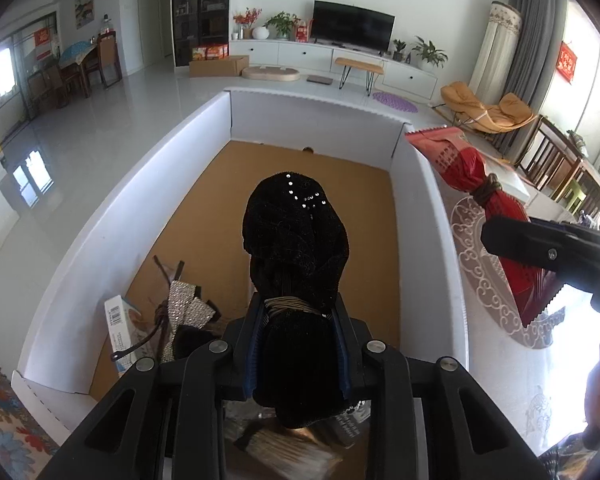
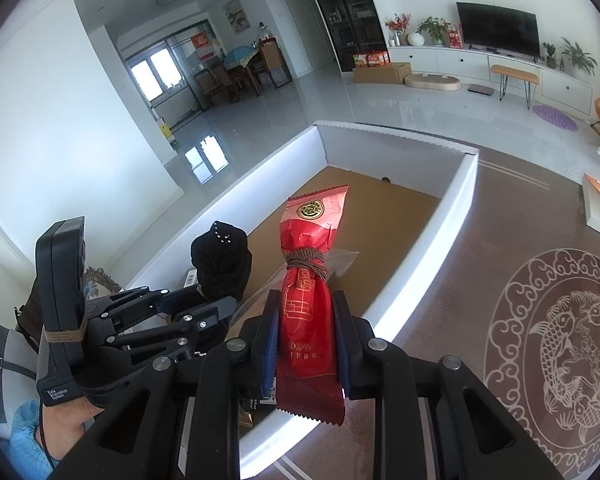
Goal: Organize objects
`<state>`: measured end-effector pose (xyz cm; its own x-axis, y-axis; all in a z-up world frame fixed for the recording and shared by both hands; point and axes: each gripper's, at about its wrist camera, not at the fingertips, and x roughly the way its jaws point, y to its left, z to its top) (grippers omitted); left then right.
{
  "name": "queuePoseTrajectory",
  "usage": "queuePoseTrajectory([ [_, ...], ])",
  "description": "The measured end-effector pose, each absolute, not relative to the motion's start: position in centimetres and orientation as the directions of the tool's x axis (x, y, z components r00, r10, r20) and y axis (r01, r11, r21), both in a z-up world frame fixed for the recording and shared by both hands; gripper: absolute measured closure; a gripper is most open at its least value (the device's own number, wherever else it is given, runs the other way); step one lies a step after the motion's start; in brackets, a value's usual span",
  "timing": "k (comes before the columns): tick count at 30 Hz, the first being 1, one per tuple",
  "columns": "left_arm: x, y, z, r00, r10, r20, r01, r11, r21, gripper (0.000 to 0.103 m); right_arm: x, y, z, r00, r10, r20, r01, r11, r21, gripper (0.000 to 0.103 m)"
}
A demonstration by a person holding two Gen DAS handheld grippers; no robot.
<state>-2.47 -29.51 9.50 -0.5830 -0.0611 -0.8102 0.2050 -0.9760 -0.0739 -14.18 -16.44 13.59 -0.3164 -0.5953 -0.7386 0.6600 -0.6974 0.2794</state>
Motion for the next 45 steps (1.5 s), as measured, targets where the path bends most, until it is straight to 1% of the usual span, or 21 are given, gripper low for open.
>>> queuePoseTrajectory([
  [3,-2.5,-30.8,7.4,-0.529,-0.068,-0.846,0.225,-0.972,-0.062,0.072,-14.7,-20.1,10.8,-0.284,-0.511,-0.812,0.671,-0.710,0.212,0.077],
  [5,-2.3,-31.1,6.6,-0.517,-0.064,-0.854,0.230,-0.971,-0.066,0.067,-14.9,-21.2,9.1,-0.271,-0.446,-0.853,0.668,-0.725,0.167,0.071],
  [6,-2.2,-31.1,6.4,-0.517,-0.059,-0.854,0.230,-0.970,-0.072,0.058,-15.0,-21.3,8.6,-0.263,-0.431,-0.863,0.669,-0.726,0.159,0.069],
  [7,-2.1,-31.1,6.3,-0.524,-0.055,-0.850,0.226,-0.971,-0.077,0.045,-14.8,-21.2,8.4,-0.258,-0.433,-0.864,0.670,-0.724,0.163,0.064],
  [8,-1.8,-30.9,6.3,-0.534,-0.059,-0.844,0.222,-0.972,-0.073,0.038,-14.9,-20.9,8.5,-0.257,-0.442,-0.860,0.670,-0.722,0.171,0.055],
  [9,-1.8,-30.4,6.6,-0.546,-0.080,-0.834,0.224,-0.973,-0.053,0.024,-14.7,-20.4,8.8,-0.262,-0.450,-0.854,0.670,-0.722,0.175,0.050],
  [10,-1.7,-30.1,7.0,-0.559,-0.114,-0.821,0.233,-0.972,-0.023,0.017,-14.6,-20.0,9.3,-0.272,-0.455,-0.848,0.670,-0.722,0.172,0.041],
  [11,-1.4,-29.6,7.4,-0.570,-0.157,-0.807,0.250,-0.968,0.012,0.015,-14.6,-19.6,9.8,-0.287,-0.458,-0.841,0.670,-0.724,0.165,0.035],
  [12,-1.2,-29.3,8.0,-0.580,-0.198,-0.790,0.271,-0.962,0.042,0.013,-14.6,-19.1,10.5,-0.304,-0.459,-0.835,0.669,-0.727,0.156,0.032],
  [14,-0.8,-28.8,9.2,-0.590,-0.277,-0.758,0.338,-0.938,0.080,0.013,-14.7,-18.2,11.7,-0.338,-0.455,-0.824,0.663,-0.736,0.135,0.021],
  [17,-0.2,-28.7,11.0,-0.580,-0.388,-0.717,0.435,-0.891,0.130,0.012,-14.5,-17.6,12.6,-0.374,-0.419,-0.827,0.658,-0.748,0.082,0.009],
  [20,0.5,-29.1,11.9,-0.525,-0.486,-0.699,0.554,-0.818,0.152,0.011,-13.7,-17.6,12.6,-0.357,-0.368,-0.858,0.672,-0.739,0.037,0.008],
  [21,0.8,-29.4,12.0,-0.504,-0.491,-0.710,0.585,-0.800,0.137,0.011,-13.5,-17.8,12.2,-0.345,-0.356,-0.868,0.679,-0.733,0.031,0.008],
  [22,1.2,-29.7,12.1,-0.505,-0.466,-0.726,0.587,-0.803,0.108,0.011,-13.2,-17.8,12.1,-0.337,-0.348,-0.875,0.685,-0.728,0.026,0.008],
  [26,1.7,-30.4,11.7,-0.509,-0.286,-0.812,0.514,-0.858,-0.020,0.011,-12.4,-18.0,11.5,-0.330,-0.324,-0.886,0.693,-0.721,0.006,0.008],
  [28,2.0,-30.4,11.4,-0.493,-0.252,-0.833,0.510,-0.859,-0.042,0.011,-12.2,-18.2,11.5,-0.334,-0.327,-0.884,0.695,-0.719,0.004,0.008],
  [33,3.1,-29.5,11.9,-0.497,-0.312,-0.810,0.518,-0.855,0.012,0.011,-12.2,-18.6,11.2,-0.343,-0.333,-0.878,0.687,-0.726,0.007,0.008],
  [37,3.4,-29.6,11.9,-0.497,-0.328,-0.803,0.527,-0.850,0.021,0.011,-12.5,-18.8,10.9,-0.340,-0.332,-0.880,0.680,-0.733,0.014,0.008],
  [41,3.4,-29.6,11.7,-0.489,-0.364,-0.793,0.535,-0.843,0.057,0.011,-12.5,-19.0,10.9,-0.336,-0.343,-0.877,0.679,-0.733,0.027,0.008],
  [45,3.2,-29.6,11.4,-0.478,-0.366,-0.798,0.531,-0.845,0.069,0.011,-12.4,-19.2,10.8,-0.340,-0.343,-0.876,0.685,-0.728,0.020,0.008],
])
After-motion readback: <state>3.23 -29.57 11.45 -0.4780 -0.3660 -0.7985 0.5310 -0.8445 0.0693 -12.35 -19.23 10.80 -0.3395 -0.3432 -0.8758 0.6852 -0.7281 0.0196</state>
